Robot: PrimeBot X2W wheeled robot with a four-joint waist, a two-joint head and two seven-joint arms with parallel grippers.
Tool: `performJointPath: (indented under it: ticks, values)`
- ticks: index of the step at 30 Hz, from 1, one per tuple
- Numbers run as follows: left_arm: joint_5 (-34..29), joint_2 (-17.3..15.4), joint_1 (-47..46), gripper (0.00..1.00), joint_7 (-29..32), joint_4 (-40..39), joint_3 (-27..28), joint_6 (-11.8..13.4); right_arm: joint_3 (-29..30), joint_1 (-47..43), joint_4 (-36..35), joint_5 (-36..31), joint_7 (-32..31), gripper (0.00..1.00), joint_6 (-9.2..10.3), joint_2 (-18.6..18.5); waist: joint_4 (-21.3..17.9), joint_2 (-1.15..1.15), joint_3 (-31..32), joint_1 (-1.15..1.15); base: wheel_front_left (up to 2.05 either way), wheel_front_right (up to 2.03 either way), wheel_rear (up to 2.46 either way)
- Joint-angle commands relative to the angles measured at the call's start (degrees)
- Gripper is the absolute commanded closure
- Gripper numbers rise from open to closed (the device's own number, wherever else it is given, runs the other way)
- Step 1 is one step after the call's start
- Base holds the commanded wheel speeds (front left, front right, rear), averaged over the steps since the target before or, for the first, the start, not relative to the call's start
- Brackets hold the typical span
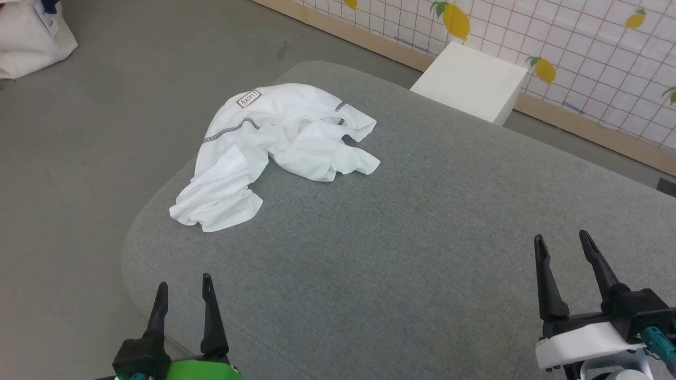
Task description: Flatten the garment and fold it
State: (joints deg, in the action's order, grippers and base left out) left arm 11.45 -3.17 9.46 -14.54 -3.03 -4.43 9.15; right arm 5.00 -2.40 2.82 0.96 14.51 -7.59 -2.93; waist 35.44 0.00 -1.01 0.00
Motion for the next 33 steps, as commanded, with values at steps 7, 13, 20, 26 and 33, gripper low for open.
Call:
performJointPath:
  ticks: [7,13,20,26,33]
  values:
    - [0.2,0.3,0.5,0.0,-0.5,0.0,-0.1,0.2,-0.1,-0.3,0.2,-0.2,0.5,0.0,0.1,0.1,-0.1,0.0,0.1,0.0,0.0,0.0,0.0]
    - [0.7,0.3,-0.2,0.0,-0.5,-1.2,-0.3,0.3,0.2,-0.2,-0.1,-0.4,0.5,0.0,0.1,0.1,-0.1,0.0,-0.5,0.0,0.0,0.0,0.0]
    - [-0.4,-0.4,-9.0,0.0,-0.5,-8.8,0.4,-3.1,0.7,0.8,-2.7,-2.5,0.5,0.0,0.1,0.1,-0.3,0.0,-4.6,0.0,0.0,0.0,0.0]
    - [-0.8,-5.4,-21.5,0.0,5.6,-11.1,1.1,-6.2,0.8,2.3,-6.2,-5.6,0.0,0.0,0.1,0.0,-1.5,0.0,-10.7,0.0,0.0,0.0,0.0]
    - [2.0,-10.7,-37.8,0.0,13.8,-3.8,3.9,-9.1,-0.6,4.5,-13.0,-6.4,-3.8,0.0,0.1,-3.2,-3.8,0.0,-18.6,0.0,0.0,0.0,0.0]
